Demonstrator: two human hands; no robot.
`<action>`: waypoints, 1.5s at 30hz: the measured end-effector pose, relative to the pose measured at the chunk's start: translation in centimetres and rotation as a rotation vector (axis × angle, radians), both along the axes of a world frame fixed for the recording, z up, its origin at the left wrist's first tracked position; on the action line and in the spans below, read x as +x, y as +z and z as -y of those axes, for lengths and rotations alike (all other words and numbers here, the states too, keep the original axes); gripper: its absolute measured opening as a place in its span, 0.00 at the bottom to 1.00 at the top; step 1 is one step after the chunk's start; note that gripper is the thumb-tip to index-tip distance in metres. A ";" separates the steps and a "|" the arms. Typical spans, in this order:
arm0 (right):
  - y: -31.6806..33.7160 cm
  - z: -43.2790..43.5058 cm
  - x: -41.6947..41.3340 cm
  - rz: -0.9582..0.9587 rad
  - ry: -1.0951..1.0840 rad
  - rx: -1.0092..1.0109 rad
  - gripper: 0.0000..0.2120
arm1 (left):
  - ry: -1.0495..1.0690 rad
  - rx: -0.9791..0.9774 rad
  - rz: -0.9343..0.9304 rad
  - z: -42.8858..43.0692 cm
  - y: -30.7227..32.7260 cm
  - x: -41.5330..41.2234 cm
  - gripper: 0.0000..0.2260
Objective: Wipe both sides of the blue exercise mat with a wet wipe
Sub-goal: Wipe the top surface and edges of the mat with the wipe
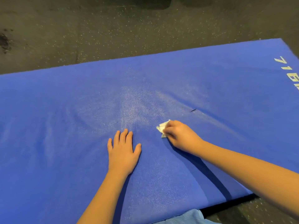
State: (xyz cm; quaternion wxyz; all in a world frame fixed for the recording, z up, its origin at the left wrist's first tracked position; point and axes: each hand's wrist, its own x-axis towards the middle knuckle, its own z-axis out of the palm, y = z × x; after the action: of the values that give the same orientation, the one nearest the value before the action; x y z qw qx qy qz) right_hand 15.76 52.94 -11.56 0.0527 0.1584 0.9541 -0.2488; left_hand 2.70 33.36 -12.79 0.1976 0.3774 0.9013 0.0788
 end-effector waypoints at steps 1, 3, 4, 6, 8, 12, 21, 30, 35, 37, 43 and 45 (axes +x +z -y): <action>0.1 -0.4 0.1 0.013 0.050 -0.011 0.09 | -0.004 0.040 -0.021 -0.2 0.0 -0.3 0.38; 0.3 -1.8 -0.6 -0.008 -0.065 -0.007 0.07 | -0.019 0.112 -0.075 -1.0 -0.4 -1.3 0.33; 0.0 -2.6 -1.0 -0.021 -0.198 0.006 0.07 | -0.028 0.122 -0.084 -1.4 -0.6 -1.9 0.33; -0.5 -3.6 -1.5 -0.019 -0.402 0.072 0.12 | -0.032 0.094 -0.054 -2.2 -1.1 -2.7 0.37; -1.0 -3.1 -1.2 -0.025 -0.405 0.096 0.11 | -0.023 0.063 -0.038 -2.6 -1.8 -2.7 0.39; -0.4 -0.8 0.4 -0.013 -0.010 -0.017 0.08 | -0.005 0.082 -0.054 -2.6 -2.3 -2.2 0.38; -1.7 -5.2 -3.9 0.061 -0.191 0.142 0.11 | -0.006 0.087 -0.051 -2.4 -2.5 -2.2 0.35; -1.7 -7.0 -6.8 0.015 -0.390 0.085 0.08 | -0.002 0.076 -0.065 -2.5 -2.8 -2.3 0.30; -1.8 -3.4 -6.2 -0.037 0.041 -0.005 0.10 | 0.010 0.113 -0.111 -2.8 -2.7 -2.6 0.27; -1.7 -4.6 -6.2 0.001 0.163 0.014 0.07 | 0.014 0.170 -0.132 -3.4 -2.4 -3.2 0.23; -2.1 -7.8 -9.1 0.022 -0.393 0.128 0.10 | 0.028 0.183 -0.124 -7.7 -2.8 -6.6 0.23; -1.8 -6.3 -8.7 0.000 -0.162 0.049 0.09 | 0.037 0.140 -0.124 -8.4 -3.8 -7.0 0.24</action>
State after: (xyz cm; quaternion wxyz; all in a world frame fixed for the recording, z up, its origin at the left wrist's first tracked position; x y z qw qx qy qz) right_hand 7.02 59.20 -13.40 0.0284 0.2364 0.9438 -0.2290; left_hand -4.25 41.77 -16.57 0.1128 0.3776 0.9109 0.1219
